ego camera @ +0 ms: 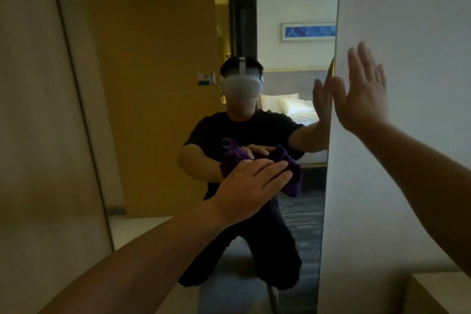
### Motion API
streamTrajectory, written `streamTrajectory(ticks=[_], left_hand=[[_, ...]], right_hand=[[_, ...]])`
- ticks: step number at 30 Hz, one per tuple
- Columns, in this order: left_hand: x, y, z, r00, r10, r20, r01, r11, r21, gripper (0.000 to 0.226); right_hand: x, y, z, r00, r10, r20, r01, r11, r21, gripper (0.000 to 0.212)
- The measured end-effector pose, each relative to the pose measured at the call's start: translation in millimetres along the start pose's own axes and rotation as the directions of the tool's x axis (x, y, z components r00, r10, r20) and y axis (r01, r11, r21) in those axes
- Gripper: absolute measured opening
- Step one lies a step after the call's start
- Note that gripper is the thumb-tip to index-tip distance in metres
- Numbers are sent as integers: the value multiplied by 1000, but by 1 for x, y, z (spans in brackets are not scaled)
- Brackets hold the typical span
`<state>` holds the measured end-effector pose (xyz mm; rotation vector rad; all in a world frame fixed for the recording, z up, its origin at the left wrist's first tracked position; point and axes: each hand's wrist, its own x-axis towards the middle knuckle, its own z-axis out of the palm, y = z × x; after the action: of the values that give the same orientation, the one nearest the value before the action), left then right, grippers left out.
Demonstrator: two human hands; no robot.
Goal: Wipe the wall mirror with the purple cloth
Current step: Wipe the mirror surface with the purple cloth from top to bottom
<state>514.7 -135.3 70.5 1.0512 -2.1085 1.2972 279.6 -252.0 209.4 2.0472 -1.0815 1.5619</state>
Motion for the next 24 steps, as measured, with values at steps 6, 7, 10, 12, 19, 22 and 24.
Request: streamTrajectory(ticks=[6,7,10,12,19,22,24], left_hand=[[-105,-41,-47,983,-171,-70,171,985,-2,32],[-122,-49,-53,978,-192,-80,194,981,19,31],[-166,-79,-71,970,-230,-81,236,969,79,33],[-185,-104,-81,965,-249,-83,258,957,132,39],[-165,-181,-111,950,-167,-265,232,943,240,27],[-127,-203,-118,928,-84,-363,189,946,263,31],[-106,-218,-117,928,-27,-372,140,950,280,36]], right_hand=[[-114,-90,64,949,-269,166,276,961,-19,65],[-131,-105,77,925,-326,194,339,940,-33,65],[-157,-139,113,896,-381,227,408,909,-84,66],[-161,-150,131,921,-331,205,359,926,-119,65],[-163,-148,151,935,-344,81,353,922,-158,69],[-163,-148,154,931,-365,12,361,916,-175,68],[-163,-146,154,923,-384,-4,376,905,-197,69]])
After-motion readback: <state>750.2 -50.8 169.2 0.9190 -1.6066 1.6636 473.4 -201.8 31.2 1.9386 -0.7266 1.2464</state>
